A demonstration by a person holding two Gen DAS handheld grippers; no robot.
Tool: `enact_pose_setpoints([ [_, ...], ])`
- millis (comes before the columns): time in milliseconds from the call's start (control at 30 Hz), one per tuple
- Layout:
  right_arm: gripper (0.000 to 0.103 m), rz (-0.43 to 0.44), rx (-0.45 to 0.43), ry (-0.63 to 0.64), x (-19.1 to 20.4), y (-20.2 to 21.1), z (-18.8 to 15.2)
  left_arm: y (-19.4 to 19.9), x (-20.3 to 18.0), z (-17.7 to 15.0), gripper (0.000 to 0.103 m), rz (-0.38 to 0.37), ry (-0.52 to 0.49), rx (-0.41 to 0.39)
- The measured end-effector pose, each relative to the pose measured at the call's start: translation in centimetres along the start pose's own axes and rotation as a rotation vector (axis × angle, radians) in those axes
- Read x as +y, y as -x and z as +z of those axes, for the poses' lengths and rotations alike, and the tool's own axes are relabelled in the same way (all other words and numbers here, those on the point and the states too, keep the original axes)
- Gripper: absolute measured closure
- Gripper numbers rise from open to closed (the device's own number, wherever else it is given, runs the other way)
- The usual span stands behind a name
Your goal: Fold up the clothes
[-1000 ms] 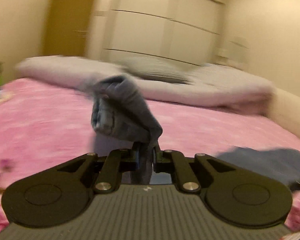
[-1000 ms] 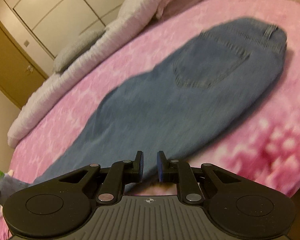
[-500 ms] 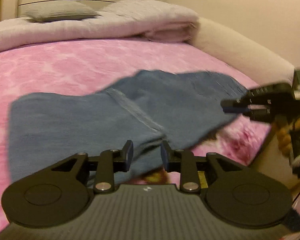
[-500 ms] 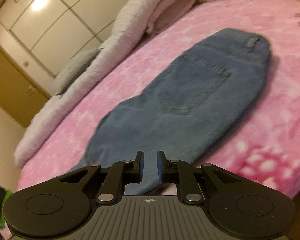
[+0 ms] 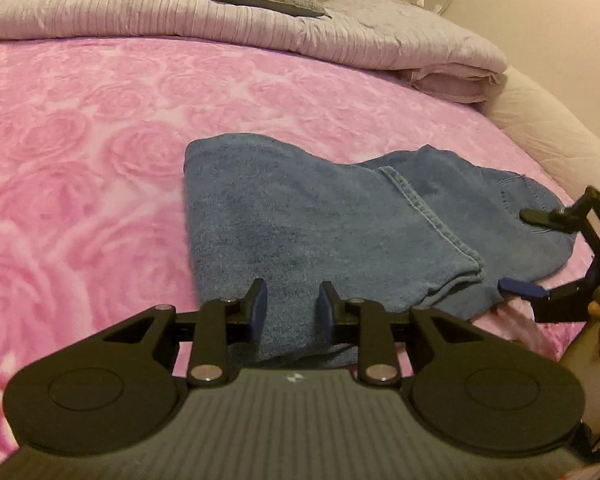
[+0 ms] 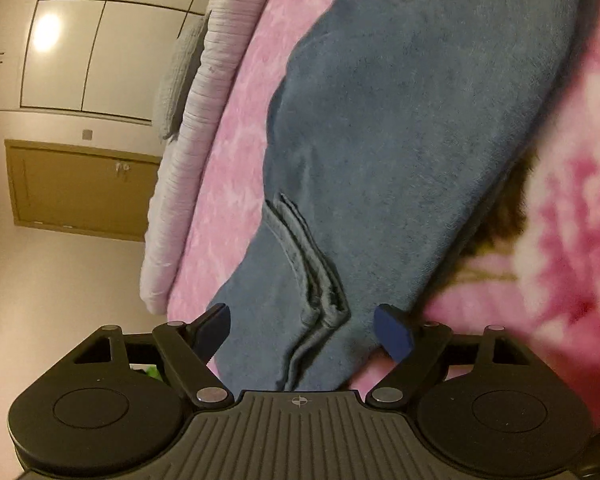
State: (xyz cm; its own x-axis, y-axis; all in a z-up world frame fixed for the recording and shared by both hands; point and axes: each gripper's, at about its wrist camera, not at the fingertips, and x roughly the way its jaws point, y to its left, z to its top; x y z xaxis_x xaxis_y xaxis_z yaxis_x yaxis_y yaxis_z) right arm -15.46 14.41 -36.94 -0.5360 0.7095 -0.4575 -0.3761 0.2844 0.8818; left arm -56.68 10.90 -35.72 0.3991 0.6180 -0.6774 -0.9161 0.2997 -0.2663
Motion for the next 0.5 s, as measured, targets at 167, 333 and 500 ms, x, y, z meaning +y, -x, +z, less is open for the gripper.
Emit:
enact_pose_setpoints([
  [167,0.021,-0.005,0.033,0.003,0.8,-1.2,0.1,-0.2,0.8,0.0,0.08,-0.03,0.036,-0.009],
  [333,0.042,-0.062,0.052,-0.016,0.7,-2.8,-0.7,-0.4,1.7,0.0,0.08,-0.06,0.073,-0.017],
  [500,0.049,-0.108,0.03,0.011,1.2,-4.4,-1.4,-0.5,2.5,0.1,0.08,-0.088,0.12,-0.023],
])
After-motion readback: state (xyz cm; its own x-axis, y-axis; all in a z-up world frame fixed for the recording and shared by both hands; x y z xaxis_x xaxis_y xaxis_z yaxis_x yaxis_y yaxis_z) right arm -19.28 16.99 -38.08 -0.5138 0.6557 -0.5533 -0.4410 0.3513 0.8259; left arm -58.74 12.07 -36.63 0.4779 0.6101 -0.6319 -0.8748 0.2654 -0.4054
